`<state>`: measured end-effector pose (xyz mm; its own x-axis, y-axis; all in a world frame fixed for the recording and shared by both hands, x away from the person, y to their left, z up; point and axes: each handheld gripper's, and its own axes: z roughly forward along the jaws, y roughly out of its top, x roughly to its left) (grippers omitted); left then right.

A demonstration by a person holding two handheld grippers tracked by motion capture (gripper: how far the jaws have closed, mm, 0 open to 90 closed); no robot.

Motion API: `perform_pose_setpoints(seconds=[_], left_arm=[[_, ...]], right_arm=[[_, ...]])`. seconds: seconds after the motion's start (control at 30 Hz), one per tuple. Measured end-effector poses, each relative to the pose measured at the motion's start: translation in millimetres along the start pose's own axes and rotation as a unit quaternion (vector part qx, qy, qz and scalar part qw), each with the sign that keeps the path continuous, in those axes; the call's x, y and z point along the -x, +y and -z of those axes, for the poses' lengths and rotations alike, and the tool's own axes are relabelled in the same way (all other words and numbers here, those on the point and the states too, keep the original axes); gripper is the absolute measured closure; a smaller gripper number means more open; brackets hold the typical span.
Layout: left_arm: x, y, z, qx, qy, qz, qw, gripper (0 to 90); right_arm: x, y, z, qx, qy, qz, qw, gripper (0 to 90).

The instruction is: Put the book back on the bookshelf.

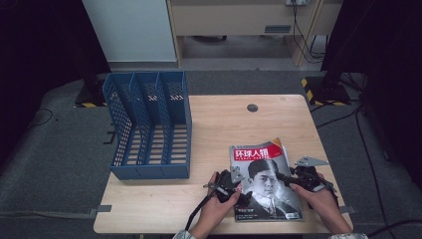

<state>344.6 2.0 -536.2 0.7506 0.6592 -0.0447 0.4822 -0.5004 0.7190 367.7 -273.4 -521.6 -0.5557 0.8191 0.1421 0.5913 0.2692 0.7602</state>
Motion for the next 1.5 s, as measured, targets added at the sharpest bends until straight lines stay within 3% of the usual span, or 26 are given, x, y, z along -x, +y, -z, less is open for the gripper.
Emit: perform_pose_setpoints(seconds=[0.23,0.37,0.5,0.63,0.7,0.73,0.77,0.8,0.9,0.97,1.13,1.3,1.5], left_arm=[[-3.6,1.1,-0.9,-0.002,-0.014,-0.012,0.9998,4.0],[-4.3,1.5,-1.2,-0.002,-0.017,-0.017,0.9997,3.8],[-5.1,2.2,-1.8,-0.002,-0.021,-0.023,0.9995,3.9],[-5.0,3.0,-2.6,-0.002,-0.024,-0.028,0.9993,4.0],[-5.2,3.1,-2.7,-0.003,-0.025,-0.028,0.9993,4.1],[-5.2,3.1,-2.7,-0.003,-0.025,-0.028,0.9993,4.1],[-5.2,3.1,-2.7,-0.003,-0.025,-0.027,0.9993,4.1],[-5.3,3.1,-2.7,-0.003,-0.025,-0.026,0.9993,4.1],[-5.4,3.1,-2.6,-0.003,-0.025,-0.025,0.9994,4.1],[-7.3,2.3,-1.4,0.005,-0.028,-0.012,0.9995,5.2],[-17.4,0.0,1.8,0.024,-0.048,0.044,0.9976,5.6],[-18.0,-0.6,2.6,0.024,-0.047,0.048,0.9975,5.5],[-18.4,-0.6,2.5,0.025,-0.042,0.054,0.9973,5.2]], right_arm=[[-6.2,2.6,9.8,0.017,0.009,0.007,0.9998,55.6],[-5.2,3.1,8.1,0.018,0.015,-0.004,0.9997,55.6],[-1.6,4.0,-4.3,-0.002,0.019,-0.013,0.9997,42.4],[-1.4,5.6,-10.3,-0.002,0.013,-0.012,0.9998,39.8],[-1.5,6.6,-12.0,-0.002,-0.005,-0.002,1.0000,50.6],[-1.5,6.6,-12.0,-0.002,-0.005,-0.002,1.0000,50.6],[-1.6,6.1,-9.4,0.002,-0.014,0.010,0.9999,62.3],[-1.7,6.1,-8.2,0.003,-0.014,0.009,0.9998,67.1],[-2.4,6.3,-7.8,0.003,-0.016,0.010,0.9998,74.0],[-2.6,6.6,-7.1,0.012,-0.012,0.014,0.9998,81.6],[-4.5,6.7,-3.6,0.026,-0.003,0.018,0.9995,86.4],[-6.4,8.4,1.8,0.047,0.007,0.021,0.9986,87.8],[-16.6,14.2,16.4,0.093,0.031,0.043,0.9943,88.0]])
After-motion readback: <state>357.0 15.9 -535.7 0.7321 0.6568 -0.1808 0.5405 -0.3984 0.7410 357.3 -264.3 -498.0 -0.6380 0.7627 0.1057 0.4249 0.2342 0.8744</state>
